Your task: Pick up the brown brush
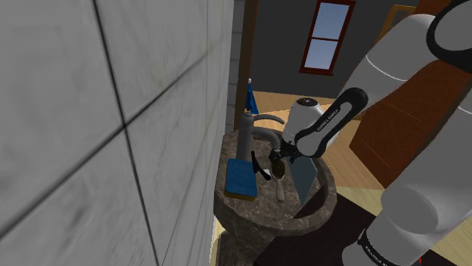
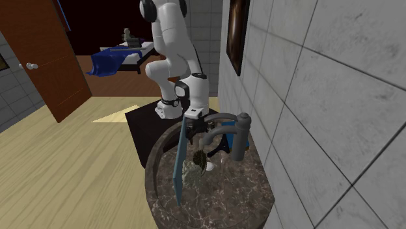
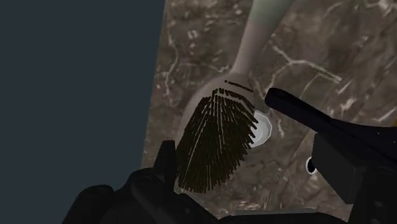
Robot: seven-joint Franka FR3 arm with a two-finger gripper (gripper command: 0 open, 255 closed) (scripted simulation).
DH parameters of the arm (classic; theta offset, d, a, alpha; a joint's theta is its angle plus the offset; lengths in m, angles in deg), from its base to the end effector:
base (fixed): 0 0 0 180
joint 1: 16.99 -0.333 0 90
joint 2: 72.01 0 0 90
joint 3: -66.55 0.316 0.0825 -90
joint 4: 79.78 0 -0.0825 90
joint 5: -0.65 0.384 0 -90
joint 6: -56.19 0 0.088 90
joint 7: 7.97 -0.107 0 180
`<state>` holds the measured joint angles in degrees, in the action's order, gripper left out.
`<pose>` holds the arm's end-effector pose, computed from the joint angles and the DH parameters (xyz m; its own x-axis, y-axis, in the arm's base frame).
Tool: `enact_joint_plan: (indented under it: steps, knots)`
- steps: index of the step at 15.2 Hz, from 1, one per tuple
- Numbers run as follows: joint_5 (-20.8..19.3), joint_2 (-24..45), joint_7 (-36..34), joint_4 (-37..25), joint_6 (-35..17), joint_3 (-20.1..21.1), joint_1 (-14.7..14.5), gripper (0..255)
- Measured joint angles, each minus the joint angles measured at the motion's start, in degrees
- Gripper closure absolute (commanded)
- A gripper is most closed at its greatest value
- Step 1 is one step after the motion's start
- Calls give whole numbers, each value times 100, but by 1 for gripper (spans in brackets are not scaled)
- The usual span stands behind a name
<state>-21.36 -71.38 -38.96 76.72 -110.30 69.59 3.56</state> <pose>0.3992 -0.1021 0.2334 0.8732 -0.4486 0.1907 -0.4657 -0.8832 0.0547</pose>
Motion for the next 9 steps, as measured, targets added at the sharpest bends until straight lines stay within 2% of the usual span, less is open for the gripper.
enact_joint_plan:
  steps: [2, 4, 7, 9]
  knots:
    - [-655, 460, -678, -133, -377, -172, 6, 0]
    - [-1063, 721, -1049, -205, -596, -349, -73, 0]
    - [-1608, 1116, -1546, -351, -840, -699, -317, 0]
    - [-1801, 1260, -1714, -397, -980, -864, -434, 0]
